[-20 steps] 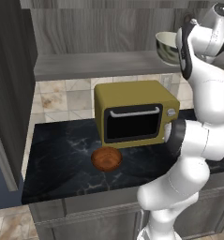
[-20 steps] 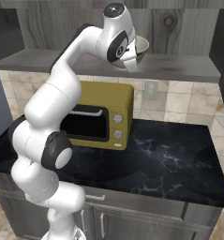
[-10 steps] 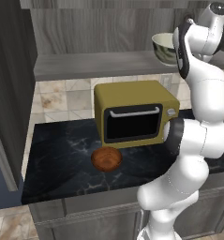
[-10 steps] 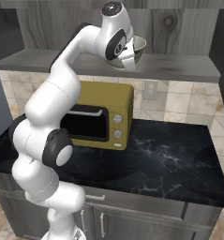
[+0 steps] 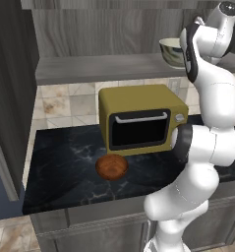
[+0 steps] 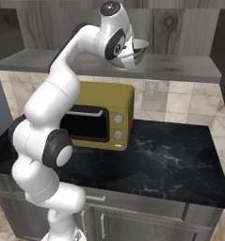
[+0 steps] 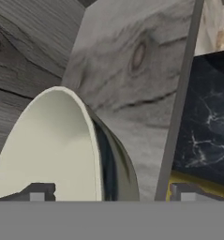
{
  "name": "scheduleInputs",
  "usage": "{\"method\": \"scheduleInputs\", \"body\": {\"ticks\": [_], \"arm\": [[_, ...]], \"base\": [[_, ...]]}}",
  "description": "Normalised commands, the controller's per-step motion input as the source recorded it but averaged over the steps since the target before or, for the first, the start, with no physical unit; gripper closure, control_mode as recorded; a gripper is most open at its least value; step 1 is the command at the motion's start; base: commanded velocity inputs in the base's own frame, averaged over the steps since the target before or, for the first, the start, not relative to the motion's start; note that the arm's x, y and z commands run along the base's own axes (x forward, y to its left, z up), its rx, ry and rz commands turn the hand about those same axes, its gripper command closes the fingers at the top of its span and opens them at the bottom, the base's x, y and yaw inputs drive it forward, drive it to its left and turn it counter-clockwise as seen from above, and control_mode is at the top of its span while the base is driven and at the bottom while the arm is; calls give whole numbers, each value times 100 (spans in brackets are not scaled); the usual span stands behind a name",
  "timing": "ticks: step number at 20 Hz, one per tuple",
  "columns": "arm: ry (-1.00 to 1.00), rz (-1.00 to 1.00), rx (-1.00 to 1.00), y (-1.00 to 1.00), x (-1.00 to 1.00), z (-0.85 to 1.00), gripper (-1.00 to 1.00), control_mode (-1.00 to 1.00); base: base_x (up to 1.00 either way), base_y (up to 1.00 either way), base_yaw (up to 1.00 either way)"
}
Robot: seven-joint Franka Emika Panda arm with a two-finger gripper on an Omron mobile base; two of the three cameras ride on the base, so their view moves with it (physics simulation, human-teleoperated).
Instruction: Pick up the bowls on the counter and stack them on top of one another in the open cabinet. Place the smaller bowl on top of the larger bowl.
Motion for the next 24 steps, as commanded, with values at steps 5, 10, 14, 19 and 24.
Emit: {"method": "scheduleInputs", "body": {"ticks": [5, 10, 14, 19, 24], "arm": [[-5, 0, 0, 1, 4, 12, -100, -100], [-6, 0, 0, 0, -7, 18, -100, -100], [-12, 0, 1, 0, -29, 3, -100, -100], [-14, 0, 2, 0, -36, 1, -100, -100], [-13, 0, 2, 0, -37, 11, -100, -100]], "base": [[0, 0, 0], [0, 0, 0], [0, 0, 0], [0, 0, 0], [0, 0, 0]]}}
